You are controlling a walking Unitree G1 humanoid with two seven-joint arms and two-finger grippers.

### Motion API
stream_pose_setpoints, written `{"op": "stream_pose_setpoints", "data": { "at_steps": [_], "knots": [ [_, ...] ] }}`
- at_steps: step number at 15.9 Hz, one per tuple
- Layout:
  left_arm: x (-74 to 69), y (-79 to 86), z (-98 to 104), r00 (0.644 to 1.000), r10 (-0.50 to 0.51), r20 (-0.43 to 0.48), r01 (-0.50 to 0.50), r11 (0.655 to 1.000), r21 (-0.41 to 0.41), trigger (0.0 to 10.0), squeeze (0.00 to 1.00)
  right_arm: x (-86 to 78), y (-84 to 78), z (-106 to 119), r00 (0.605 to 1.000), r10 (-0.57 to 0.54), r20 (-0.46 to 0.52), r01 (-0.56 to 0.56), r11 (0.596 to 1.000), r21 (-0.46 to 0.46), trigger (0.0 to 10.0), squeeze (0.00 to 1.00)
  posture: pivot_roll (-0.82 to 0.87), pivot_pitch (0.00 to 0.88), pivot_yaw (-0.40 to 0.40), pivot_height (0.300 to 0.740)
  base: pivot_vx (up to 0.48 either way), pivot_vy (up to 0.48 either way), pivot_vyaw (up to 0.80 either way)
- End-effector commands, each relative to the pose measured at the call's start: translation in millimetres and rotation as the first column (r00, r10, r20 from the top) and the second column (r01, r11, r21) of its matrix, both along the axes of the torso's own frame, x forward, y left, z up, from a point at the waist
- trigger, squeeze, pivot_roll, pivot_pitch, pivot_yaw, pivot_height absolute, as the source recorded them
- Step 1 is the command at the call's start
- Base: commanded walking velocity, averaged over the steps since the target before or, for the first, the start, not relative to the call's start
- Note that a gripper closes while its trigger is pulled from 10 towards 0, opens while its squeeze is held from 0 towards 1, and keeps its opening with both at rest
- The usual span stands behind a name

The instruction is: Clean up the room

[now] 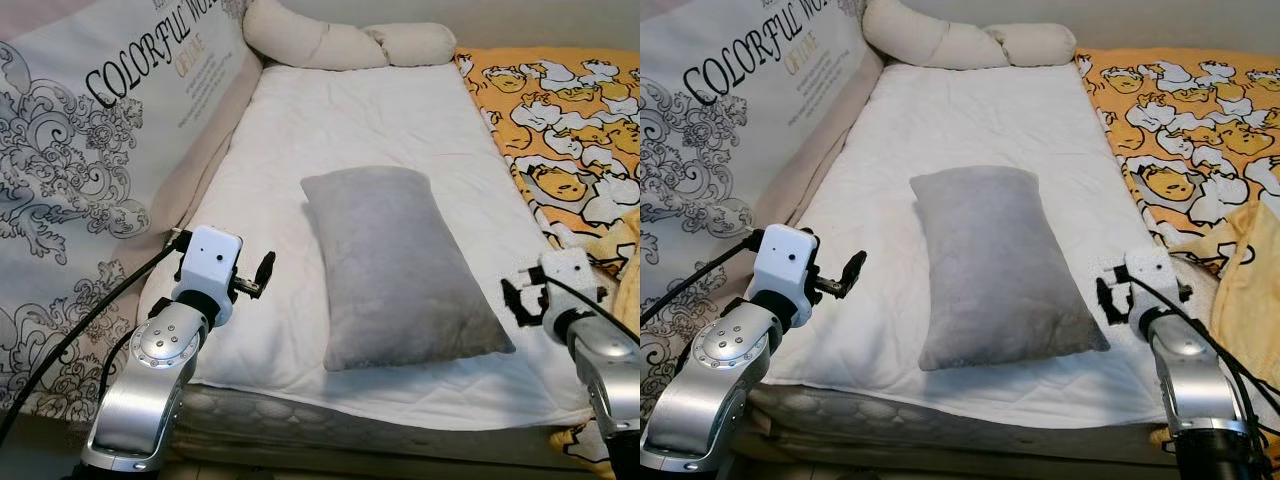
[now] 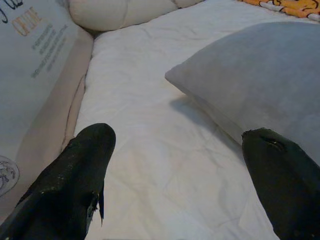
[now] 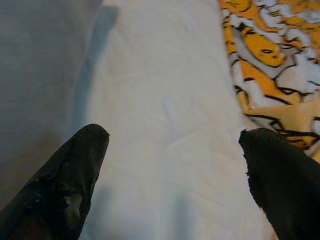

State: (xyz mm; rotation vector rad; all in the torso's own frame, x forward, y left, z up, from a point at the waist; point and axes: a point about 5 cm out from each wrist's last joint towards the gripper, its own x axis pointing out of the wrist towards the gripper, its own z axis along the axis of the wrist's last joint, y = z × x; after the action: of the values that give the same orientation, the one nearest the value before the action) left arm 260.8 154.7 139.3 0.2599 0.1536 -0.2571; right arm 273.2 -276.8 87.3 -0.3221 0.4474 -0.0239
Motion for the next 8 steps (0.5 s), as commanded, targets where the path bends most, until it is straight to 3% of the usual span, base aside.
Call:
{"op": "stream_pose_setpoints", "data": {
  "at_steps": [1, 4, 8],
  "knots": [
    [0.5, -0.3, 0.1, 1.000, -0.010, 0.002, 0.010, 1.000, 0.014, 10.0, 0.00, 0.8, 10.0, -1.9, 0.999, 0.046, -0.010, -0.045, 0.998, 0.051, 10.0, 0.00, 0.06, 0.000, 0.037, 0.740, 0.000, 0.000, 0.00],
    [2.1, -1.0, -0.1, 1.000, -0.015, 0.001, 0.015, 1.000, 0.014, 10.0, 0.00, -9.5, 37.7, -24.2, 0.970, 0.203, -0.133, -0.189, 0.976, 0.109, 10.0, 0.00, 0.06, 0.000, 0.035, 0.740, 0.000, 0.000, 0.00],
    [3.0, -1.7, 0.6, 1.000, -0.010, 0.005, 0.010, 1.000, 0.008, 10.0, 0.00, -14.5, 58.4, -30.4, 0.960, 0.240, -0.145, -0.192, 0.940, 0.283, 10.0, 0.00, 0.07, 0.000, 0.024, 0.740, 0.000, 0.000, 0.00]
  ]
}}
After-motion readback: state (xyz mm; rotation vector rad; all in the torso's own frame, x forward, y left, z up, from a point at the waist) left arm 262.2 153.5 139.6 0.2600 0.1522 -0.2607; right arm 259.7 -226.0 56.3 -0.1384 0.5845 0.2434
